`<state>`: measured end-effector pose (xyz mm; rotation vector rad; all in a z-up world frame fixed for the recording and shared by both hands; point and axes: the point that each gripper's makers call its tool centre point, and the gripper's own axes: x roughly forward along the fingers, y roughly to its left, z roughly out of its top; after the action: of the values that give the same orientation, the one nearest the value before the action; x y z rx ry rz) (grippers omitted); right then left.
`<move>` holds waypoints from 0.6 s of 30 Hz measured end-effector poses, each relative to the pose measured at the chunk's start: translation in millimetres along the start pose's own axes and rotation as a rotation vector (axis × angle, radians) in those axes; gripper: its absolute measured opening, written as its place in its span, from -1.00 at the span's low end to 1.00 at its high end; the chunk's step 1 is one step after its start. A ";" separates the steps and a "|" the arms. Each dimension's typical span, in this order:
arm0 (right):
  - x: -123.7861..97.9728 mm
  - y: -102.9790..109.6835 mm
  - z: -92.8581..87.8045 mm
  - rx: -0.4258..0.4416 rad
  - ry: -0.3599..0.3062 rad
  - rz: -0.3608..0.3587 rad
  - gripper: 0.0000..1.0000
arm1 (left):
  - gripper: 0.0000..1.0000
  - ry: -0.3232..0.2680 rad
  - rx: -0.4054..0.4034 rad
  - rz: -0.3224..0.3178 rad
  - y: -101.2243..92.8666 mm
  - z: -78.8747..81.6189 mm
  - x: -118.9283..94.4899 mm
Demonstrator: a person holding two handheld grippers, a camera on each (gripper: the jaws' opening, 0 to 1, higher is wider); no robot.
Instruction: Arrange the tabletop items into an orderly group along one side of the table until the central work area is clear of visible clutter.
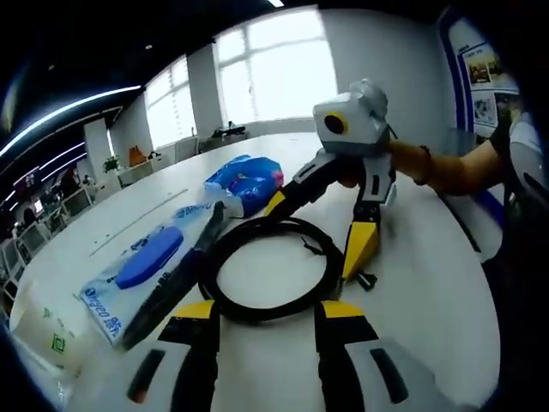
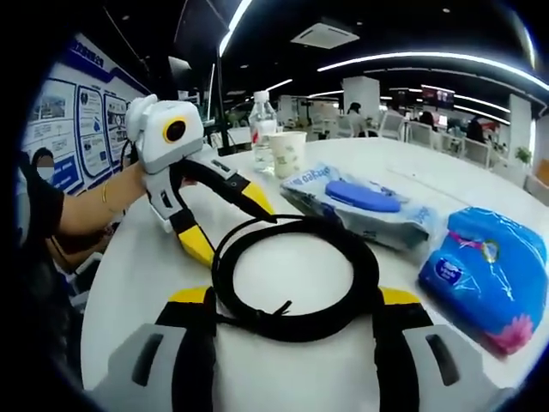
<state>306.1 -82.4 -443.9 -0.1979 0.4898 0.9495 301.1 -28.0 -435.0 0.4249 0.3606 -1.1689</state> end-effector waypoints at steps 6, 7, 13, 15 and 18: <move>-10.0 1.4 7.6 0.000 -0.018 -0.010 0.44 | -0.14 -0.014 -0.005 -0.012 -3.4 7.4 -0.2; -11.3 1.5 8.1 -0.009 -0.017 -0.014 0.44 | -0.15 -0.011 0.000 -0.011 -4.2 8.5 0.5; -21.0 -1.5 7.3 -0.021 -0.020 -0.029 0.44 | -0.15 -0.015 0.008 -0.019 -7.9 14.2 4.7; -24.9 -3.7 6.1 -0.021 -0.021 -0.037 0.44 | -0.15 -0.020 0.017 -0.023 -10.2 17.8 7.3; -29.9 -7.4 5.0 -0.023 -0.022 -0.047 0.44 | -0.15 -0.023 0.031 -0.027 -12.2 22.7 10.8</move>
<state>299.2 -106.6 -425.4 -0.2186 0.4520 0.9107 294.7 -52.0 -422.2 0.4342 0.3298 -1.2057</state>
